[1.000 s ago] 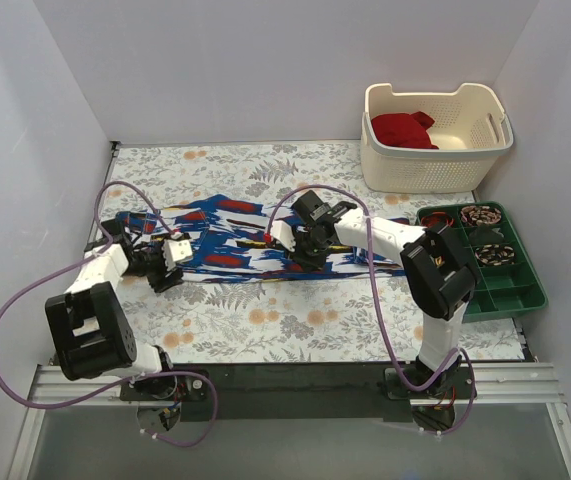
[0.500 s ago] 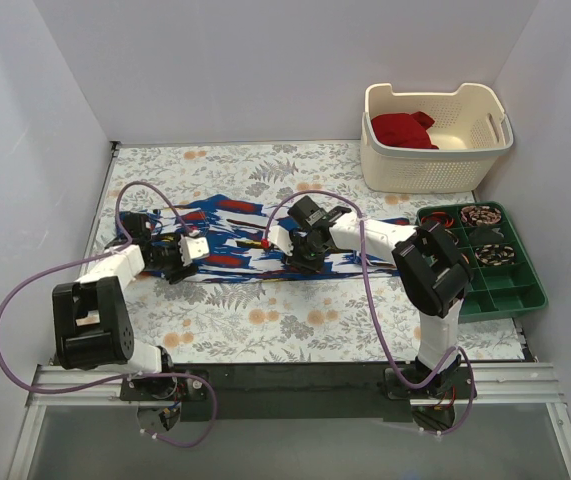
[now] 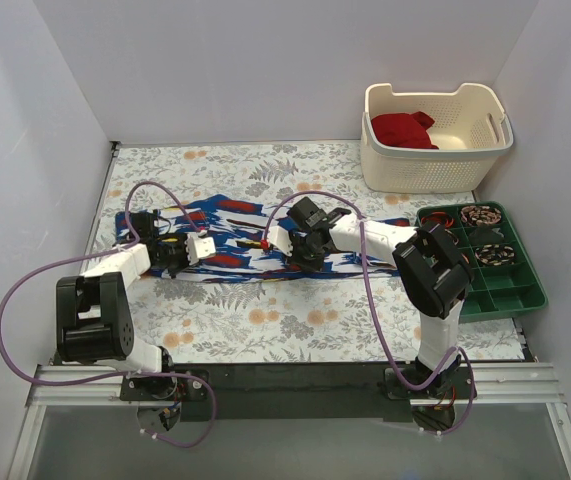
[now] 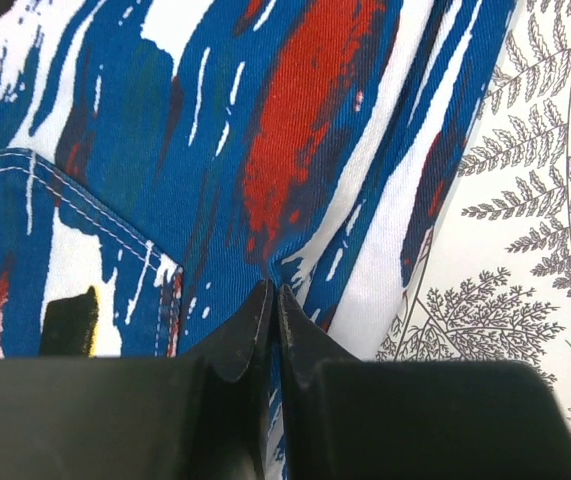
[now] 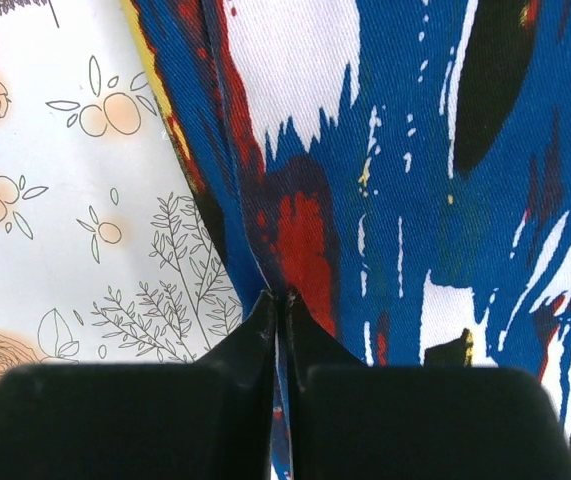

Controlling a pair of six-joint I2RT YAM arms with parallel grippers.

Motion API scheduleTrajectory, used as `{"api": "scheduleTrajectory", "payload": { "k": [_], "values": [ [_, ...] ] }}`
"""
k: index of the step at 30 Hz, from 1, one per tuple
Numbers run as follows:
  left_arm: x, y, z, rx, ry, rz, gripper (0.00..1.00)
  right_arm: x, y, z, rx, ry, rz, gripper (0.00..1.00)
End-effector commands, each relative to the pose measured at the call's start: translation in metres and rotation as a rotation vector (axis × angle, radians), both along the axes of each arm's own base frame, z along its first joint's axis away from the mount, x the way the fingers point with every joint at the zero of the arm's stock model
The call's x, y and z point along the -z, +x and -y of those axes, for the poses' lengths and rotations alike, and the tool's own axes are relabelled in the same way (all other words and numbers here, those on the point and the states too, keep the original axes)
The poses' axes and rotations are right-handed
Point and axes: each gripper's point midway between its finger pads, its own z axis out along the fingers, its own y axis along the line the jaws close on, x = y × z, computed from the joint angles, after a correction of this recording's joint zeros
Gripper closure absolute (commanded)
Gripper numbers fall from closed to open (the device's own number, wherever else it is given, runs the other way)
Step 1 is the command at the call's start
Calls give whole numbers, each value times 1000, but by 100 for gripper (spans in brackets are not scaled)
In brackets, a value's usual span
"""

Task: Fold and stack the mixed laundry pile
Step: Fold the trousers at the center of the board.

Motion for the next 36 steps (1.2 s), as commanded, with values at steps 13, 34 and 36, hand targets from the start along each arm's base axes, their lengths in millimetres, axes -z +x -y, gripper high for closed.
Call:
{"api": "scheduleTrajectory", "payload": {
  "k": [13,34,36],
  "values": [
    [-26,12,2,15,-11,41,100,-10,4,7,12,-27,26,89],
    [-53,43,4,-25,-63,59,100,-25,16,-1,43,19,16,78],
    [-52,43,3,-26,-57,57,100,-32,17,-5,37,37,17,71]
  ]
}}
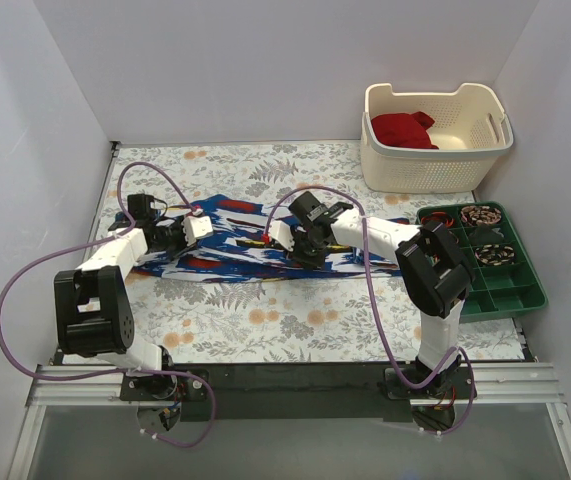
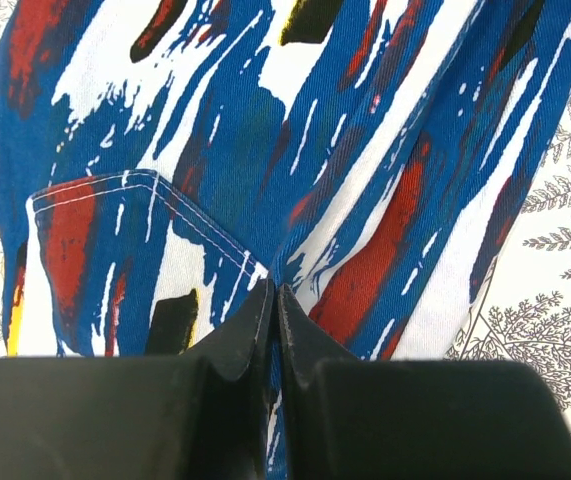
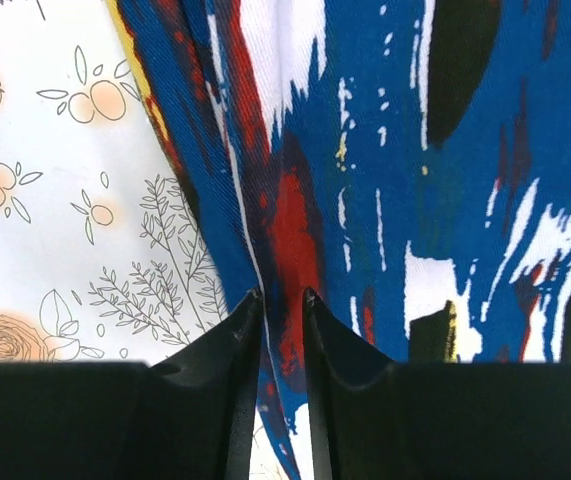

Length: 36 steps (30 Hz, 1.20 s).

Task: Fold and stack the mixed laundry pile
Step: Fold the trousers at the center of the board.

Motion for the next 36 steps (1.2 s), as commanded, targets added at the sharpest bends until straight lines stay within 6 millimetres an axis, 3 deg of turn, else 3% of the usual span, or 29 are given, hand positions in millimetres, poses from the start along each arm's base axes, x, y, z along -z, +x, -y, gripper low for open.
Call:
{"api": "scheduleTrajectory", "payload": {
  "k": [1,6,11,14,17,24,32,36],
  "values": [
    [-15,10,1,7,-14,39,100,-26,13,-12,3,57,33,70],
    [-15,11,1,10,-12,42,100,-41,14,-22,-2,109,25,72],
    [-16,12,0,5,-12,41,100,-27,10,-19,-11,81,-3,73],
    [-15,12,0,4,-10,39,100,-25,2,-18,-27,80,-32,70],
    [-14,12,0,5,-10,37,100,-28,-4,-19,-40,102,-51,60],
    [-13,13,-3,-1,2,36,100,-23,-11,-16,-52,96,-76,59],
    [-18,12,-5,-4,-10,35,100,-7,10,-10,3,19,-5,67],
    [-19,13,-6,-10,-10,36,100,-6,9,-7,4,14,-3,67]
  ]
}}
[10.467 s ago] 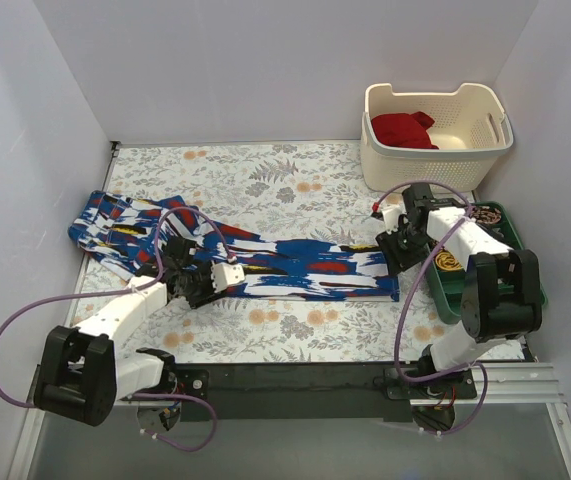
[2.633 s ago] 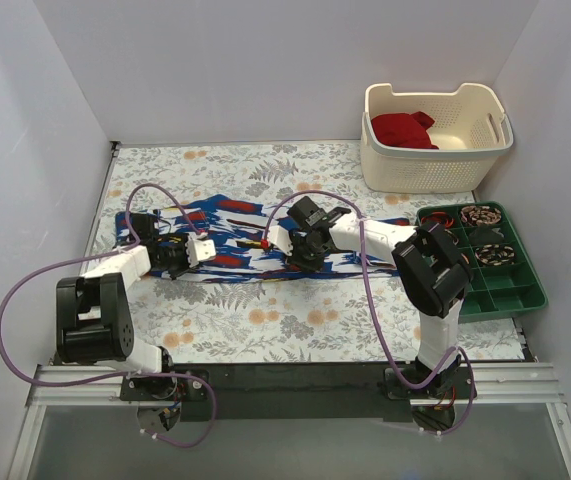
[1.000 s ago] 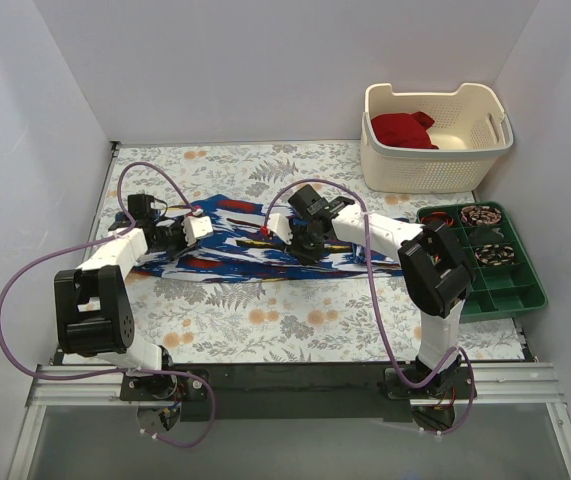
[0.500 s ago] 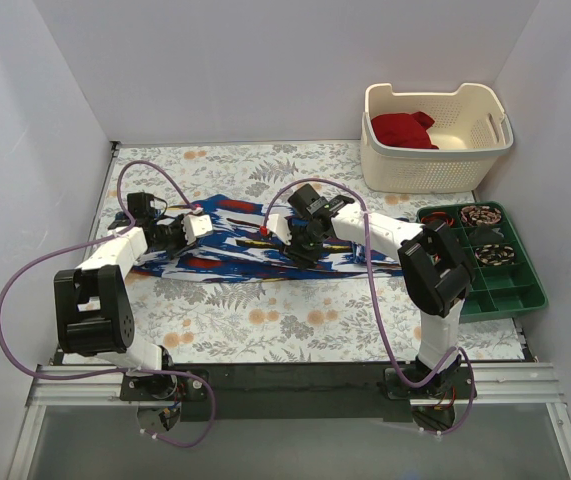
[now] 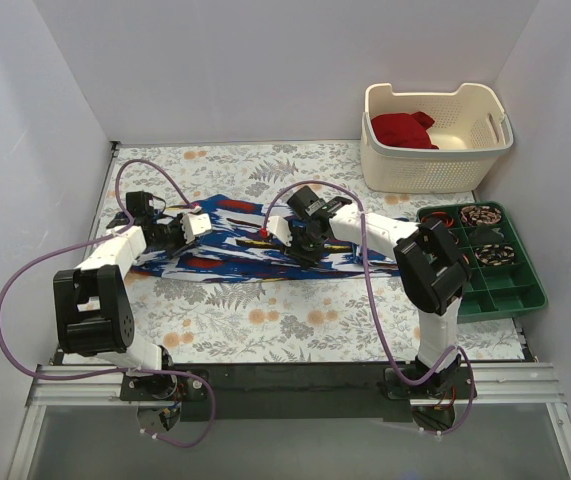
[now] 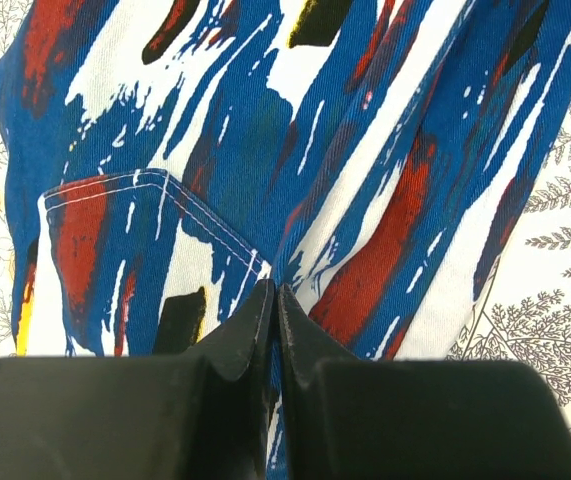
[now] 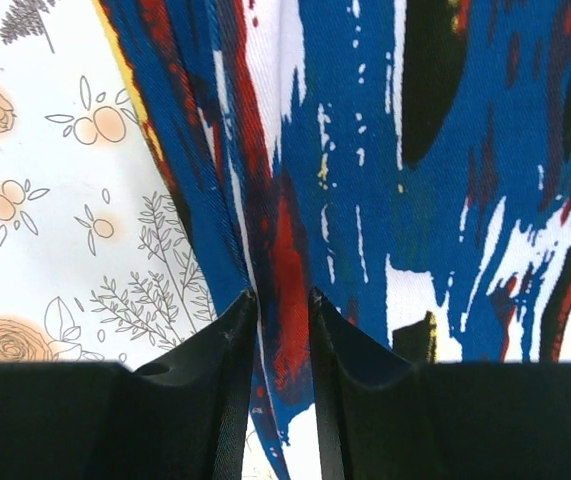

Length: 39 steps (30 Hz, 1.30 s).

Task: Fold and stack the mixed laundry pile
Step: Fold the trousers at the center of the board.

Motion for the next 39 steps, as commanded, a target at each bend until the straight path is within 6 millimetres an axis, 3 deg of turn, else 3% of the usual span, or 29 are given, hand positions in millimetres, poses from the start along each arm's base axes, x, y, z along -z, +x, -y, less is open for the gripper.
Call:
{"api": "scheduleTrajectory", "payload": {
  "k": [1,5,8,12,17,21,24,28,29,31,32,33,34,35,37,39],
  "values": [
    [-14,9,-3,2,-6,41,100,2,5,2,13,-8,23,68],
    [-17,9,-3,3,-7,46,100,1,8,4,22,-19,38,99],
    [-23,2,-2,27,-2,46,100,-10,4,4,13,5,43,99],
    [-37,-15,-6,66,7,38,100,-40,-2,6,-4,62,89,99],
    [-31,-44,-11,101,52,-13,100,-35,-11,17,-27,40,86,99],
    [3,-68,-13,110,73,-112,100,-9,-17,20,-29,-5,25,99],
    [28,-68,-21,67,104,-158,100,3,-16,19,-30,-27,2,99],
    [49,-72,-26,43,119,-224,100,4,-16,18,-43,-40,-15,99],
    [49,-74,-25,44,114,-232,100,3,-19,17,-50,-32,-31,94],
    [42,-76,-23,43,95,-240,90,-12,-18,10,-57,-4,-40,80],
    [31,-73,-19,36,56,-231,87,-23,-17,4,-54,33,-43,67],
    [22,-79,-18,18,5,-259,81,-30,-16,-1,-34,54,-51,63],
    [7,-72,-18,3,-36,-243,77,-40,-12,-7,-16,84,-51,60],
    [-21,-53,-15,-29,-119,-205,74,-57,-3,-18,-4,144,-44,56],
    [-44,-32,-20,-97,-187,-189,68,-70,7,-30,53,189,-62,56],
    [-58,3,-27,-210,-240,-163,66,-71,25,-43,101,200,-59,61]
  ]
}}
